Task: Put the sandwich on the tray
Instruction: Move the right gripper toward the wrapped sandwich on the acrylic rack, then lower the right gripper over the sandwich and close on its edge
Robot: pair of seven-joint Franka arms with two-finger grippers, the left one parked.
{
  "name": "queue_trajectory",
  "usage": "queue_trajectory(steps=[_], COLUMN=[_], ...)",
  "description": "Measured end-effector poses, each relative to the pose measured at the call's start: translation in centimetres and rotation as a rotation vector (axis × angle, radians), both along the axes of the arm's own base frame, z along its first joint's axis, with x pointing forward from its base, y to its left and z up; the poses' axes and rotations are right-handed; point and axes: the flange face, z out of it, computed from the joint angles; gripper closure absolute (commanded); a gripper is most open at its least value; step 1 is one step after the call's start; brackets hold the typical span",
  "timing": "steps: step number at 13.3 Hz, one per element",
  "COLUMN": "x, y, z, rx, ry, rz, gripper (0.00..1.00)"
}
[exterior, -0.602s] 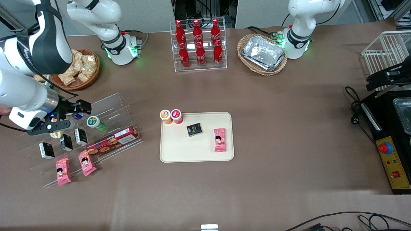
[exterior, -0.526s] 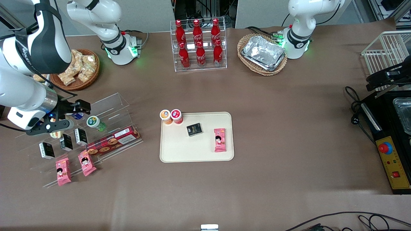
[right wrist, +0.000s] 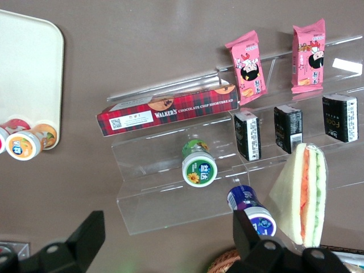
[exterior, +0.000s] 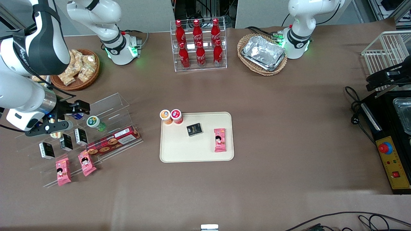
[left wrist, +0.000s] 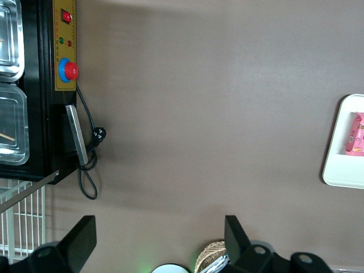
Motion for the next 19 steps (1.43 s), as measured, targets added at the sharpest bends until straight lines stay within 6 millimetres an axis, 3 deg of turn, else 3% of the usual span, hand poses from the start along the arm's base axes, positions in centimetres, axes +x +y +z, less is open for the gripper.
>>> queue_trajectory(steps=[4, 7, 12, 15, 19], x=[0.0, -0.6, -2.4, -3.3, -3.6], y=[-2.3, -5.1, -13.1, -16.1, -16.4], z=[0.2, 2.4, 3.9, 3.2, 0.1], rx=[0.005, -0.001, 0.007, 0.013, 0.014], ry=[0.004, -0.016, -0.012, 0.007, 0.003], rz=[-0.044, -0.096, -0.13, -0.154, -0.153], gripper=[0.0, 0.0, 0.0, 0.0, 0.0])
